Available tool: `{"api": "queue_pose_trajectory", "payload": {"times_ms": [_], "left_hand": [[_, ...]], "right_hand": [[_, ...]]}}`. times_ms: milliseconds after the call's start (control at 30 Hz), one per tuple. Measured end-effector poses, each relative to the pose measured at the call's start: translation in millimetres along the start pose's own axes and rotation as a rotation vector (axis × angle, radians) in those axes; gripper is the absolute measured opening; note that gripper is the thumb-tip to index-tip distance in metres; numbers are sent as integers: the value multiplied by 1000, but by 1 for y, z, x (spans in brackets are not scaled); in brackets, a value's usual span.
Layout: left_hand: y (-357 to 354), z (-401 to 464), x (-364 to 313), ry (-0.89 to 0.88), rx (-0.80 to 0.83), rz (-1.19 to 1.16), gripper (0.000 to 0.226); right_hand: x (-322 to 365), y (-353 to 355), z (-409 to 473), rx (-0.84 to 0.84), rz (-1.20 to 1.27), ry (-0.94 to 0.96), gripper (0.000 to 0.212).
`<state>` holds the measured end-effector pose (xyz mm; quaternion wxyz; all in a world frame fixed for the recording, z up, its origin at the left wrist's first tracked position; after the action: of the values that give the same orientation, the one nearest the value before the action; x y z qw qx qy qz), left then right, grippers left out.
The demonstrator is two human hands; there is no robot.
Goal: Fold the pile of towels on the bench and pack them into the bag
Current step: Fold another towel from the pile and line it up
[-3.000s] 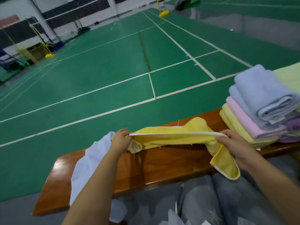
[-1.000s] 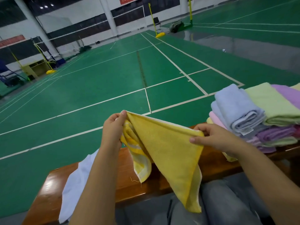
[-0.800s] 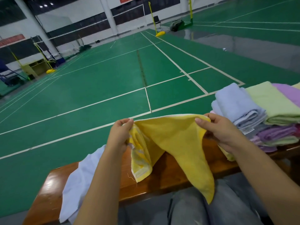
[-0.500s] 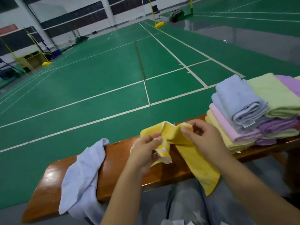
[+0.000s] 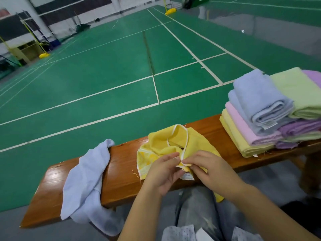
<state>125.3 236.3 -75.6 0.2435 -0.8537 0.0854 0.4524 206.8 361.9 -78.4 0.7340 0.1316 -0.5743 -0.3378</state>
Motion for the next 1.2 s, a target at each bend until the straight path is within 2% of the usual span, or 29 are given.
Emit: {"api": "queue_pose_trajectory", "payload": {"times_ms": [267, 367, 433, 500, 600, 633, 733, 867, 933, 967, 1067, 1133, 1200], "left_hand": [[2, 5, 5, -28, -56, 24, 28], [3, 7, 9, -21, -70, 29, 29], [2, 5, 11, -15, -40, 82, 29], [0, 5, 9, -41, -11, 320, 24], [4, 26, -19, -311, -174, 1101, 19], [4, 38, -31, -413, -242, 1276, 21], [4, 86, -51, -513, -319, 1497, 30], [3, 144, -42, -343, -251, 1712, 53], [9, 160, -35, -239, -248, 1734, 60], [13, 165, -32, -221, -265, 1735, 57], [22, 168, -30, -266, -328, 1739, 30], [28, 167, -35, -280, -317, 1718, 27], [36, 164, -44, -283, -256, 1591, 26]], "right_hand": [[-1, -8, -1, 108, 25, -91, 42], [-1, -12, -4, 177, -43, -104, 49], [-5, -12, -6, 157, -74, -119, 52], [-11, -12, -9, 145, -72, -152, 59], [-17, -10, -17, 168, -42, -193, 51], [-19, -9, -20, 172, -22, -207, 45], [-23, -6, -25, 164, 17, -215, 38], [-28, 7, -30, 133, 33, -219, 39], [-31, 15, -34, 118, 31, -219, 37], [-33, 20, -36, 109, 31, -223, 35], [-45, 34, -43, 31, 72, -284, 31], [-56, 43, -46, -49, 99, -360, 28], [-64, 50, -43, -103, 118, -431, 18]]}}
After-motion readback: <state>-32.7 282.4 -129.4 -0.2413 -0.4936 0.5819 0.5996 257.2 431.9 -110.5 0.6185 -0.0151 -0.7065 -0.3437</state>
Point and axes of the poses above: each hand's wrist, its own z-axis towards the middle knuckle, its own y-axis out of the back of the hand, x = y × z, the point moved 3 cm from there along z, towards the middle knuckle, and after that the axes turned 6 degrees about -y, right-handed, at the moved point
